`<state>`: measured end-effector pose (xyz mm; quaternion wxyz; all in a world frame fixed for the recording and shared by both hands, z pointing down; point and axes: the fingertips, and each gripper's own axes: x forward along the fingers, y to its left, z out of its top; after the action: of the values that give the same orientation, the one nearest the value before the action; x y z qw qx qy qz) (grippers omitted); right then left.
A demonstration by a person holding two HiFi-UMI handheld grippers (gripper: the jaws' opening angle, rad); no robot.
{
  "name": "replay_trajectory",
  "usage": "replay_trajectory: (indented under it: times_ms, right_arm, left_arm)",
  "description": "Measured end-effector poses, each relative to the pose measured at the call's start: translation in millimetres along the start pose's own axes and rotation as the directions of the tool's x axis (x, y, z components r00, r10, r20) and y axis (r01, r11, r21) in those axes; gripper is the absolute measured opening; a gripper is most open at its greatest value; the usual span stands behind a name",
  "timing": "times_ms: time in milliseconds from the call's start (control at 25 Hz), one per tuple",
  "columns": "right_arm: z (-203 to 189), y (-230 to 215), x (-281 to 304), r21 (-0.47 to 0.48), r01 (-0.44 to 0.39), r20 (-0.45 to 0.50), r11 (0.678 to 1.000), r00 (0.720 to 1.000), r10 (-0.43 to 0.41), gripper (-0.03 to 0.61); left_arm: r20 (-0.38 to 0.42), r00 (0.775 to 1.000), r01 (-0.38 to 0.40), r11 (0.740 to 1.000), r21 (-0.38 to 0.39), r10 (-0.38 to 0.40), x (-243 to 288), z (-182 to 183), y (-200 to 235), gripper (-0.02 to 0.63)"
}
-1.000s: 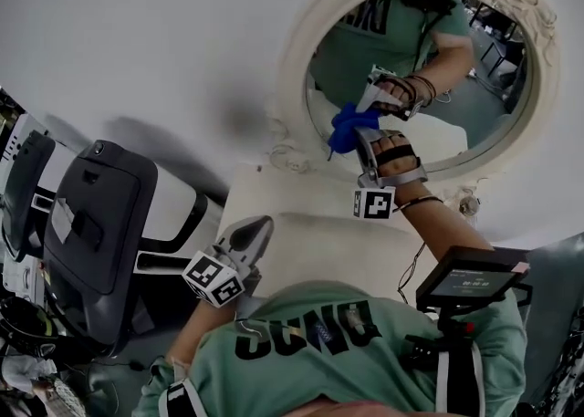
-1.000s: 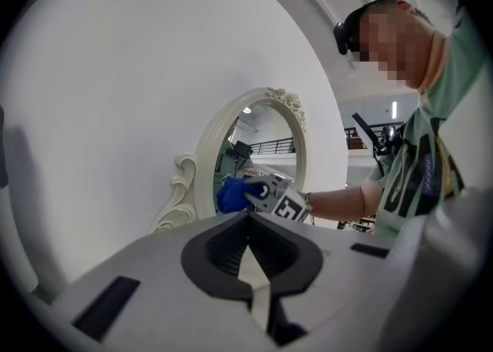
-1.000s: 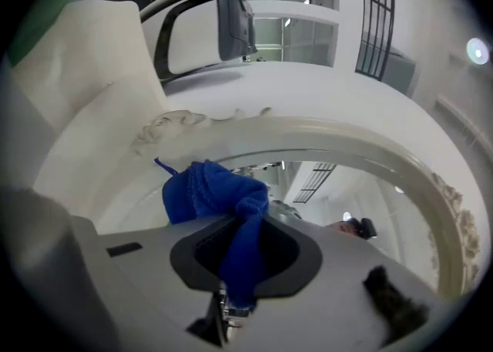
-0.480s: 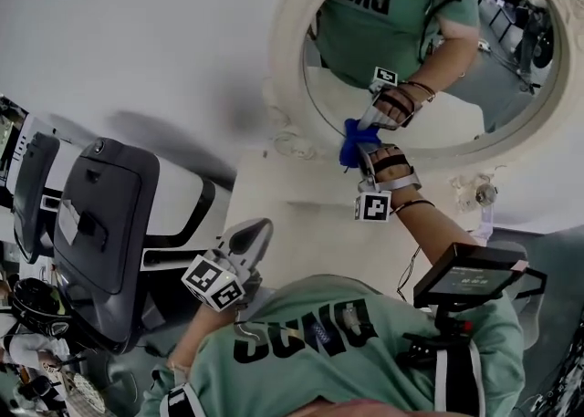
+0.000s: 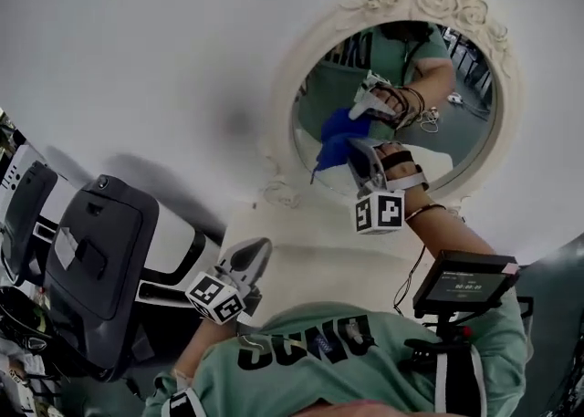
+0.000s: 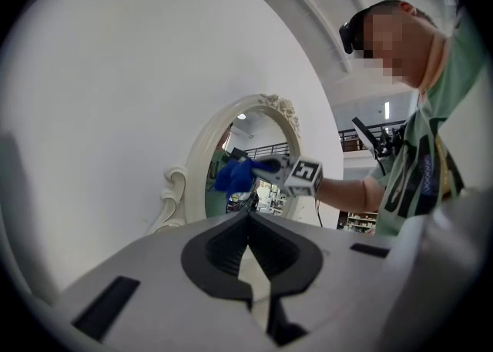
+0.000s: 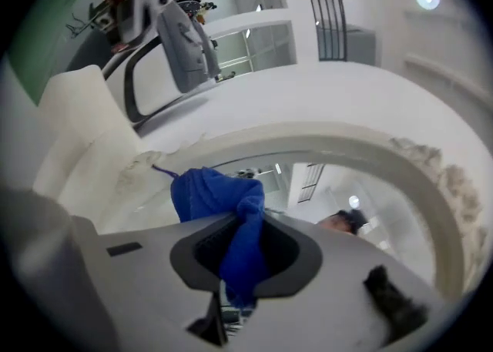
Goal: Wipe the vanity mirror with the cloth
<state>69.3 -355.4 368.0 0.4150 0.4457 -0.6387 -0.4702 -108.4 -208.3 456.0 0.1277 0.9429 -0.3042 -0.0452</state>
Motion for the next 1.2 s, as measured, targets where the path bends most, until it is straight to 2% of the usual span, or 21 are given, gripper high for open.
replay_trajectory:
  times_ms: [80,200,320,400,760,920,1080,1200]
  right_arm:
    - [13,-87,-18,-0.04,0.152,0.022,0.988,0.988,-0.151,0.057]
    - [24,-180,-38,-0.11,0.296,-0.001,0.949,0.955,-0.298,0.057]
    - [24,-232,-41,-0.167,0.365,-0.045,0.916,0.925,-0.377,0.057]
    - [23,-246,-36,-0.191,0.374,-0.065,0.908,0.918,-0.392,0.057]
    - [19,-248,-28,-0.257,0.398,-0.077,0.881,0.9,-0.429,0.057]
    - [15,-232,-26,-0.268,0.408,-0.077,0.873,0.894,-0.442,0.055]
    - [4,-176,-15,-0.277,0.358,-0.066,0.891,0.919,-0.39,0.055]
    - [-11,-99,-5,-0.283,0.28,-0.063,0.917,0.949,-0.309,0.055]
  left_arm:
    - [0.037,0.999,0.013,1.0,0.013,-0.013,7,8,0,0.009]
    - [0.064,0.998,0.02,1.0,0.016,-0.021,5,17,-4,0.009]
    - [0.078,0.997,0.025,1.0,0.019,-0.027,4,22,-6,0.009]
    - [0.08,0.996,0.027,0.999,0.022,-0.028,5,22,-7,0.009]
    - [0.066,0.998,0.012,1.0,0.016,-0.013,1,22,-2,0.009]
    - [0.042,0.999,0.028,1.0,0.004,-0.028,5,16,-8,0.009]
    - [0.013,0.999,0.03,1.0,-0.01,-0.029,10,8,-9,0.009]
    - [-0.015,1.0,0.018,1.0,-0.024,-0.019,9,-2,-6,0.009]
